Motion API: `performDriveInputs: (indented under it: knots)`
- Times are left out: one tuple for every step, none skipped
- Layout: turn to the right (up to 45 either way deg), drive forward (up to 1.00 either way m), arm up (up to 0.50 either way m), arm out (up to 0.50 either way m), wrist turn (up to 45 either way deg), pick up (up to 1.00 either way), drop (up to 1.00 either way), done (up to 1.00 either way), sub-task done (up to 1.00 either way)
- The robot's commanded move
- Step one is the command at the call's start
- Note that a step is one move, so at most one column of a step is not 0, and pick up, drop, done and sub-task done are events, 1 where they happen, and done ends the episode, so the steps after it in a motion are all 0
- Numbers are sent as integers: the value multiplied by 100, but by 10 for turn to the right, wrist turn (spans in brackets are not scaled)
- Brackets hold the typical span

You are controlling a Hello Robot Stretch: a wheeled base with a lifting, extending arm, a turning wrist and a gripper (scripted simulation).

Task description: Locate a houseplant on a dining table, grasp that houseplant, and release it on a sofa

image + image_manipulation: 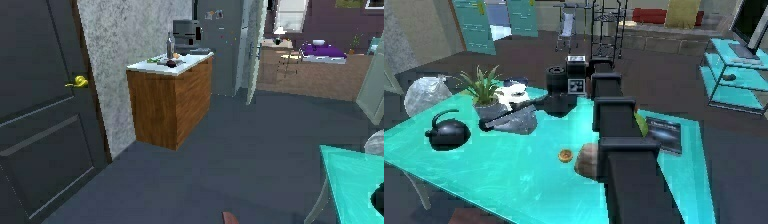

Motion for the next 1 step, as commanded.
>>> performDriveInputs:
  knots:
    - [0, 0, 0, 0, -450, 0, 0, 0, 0]
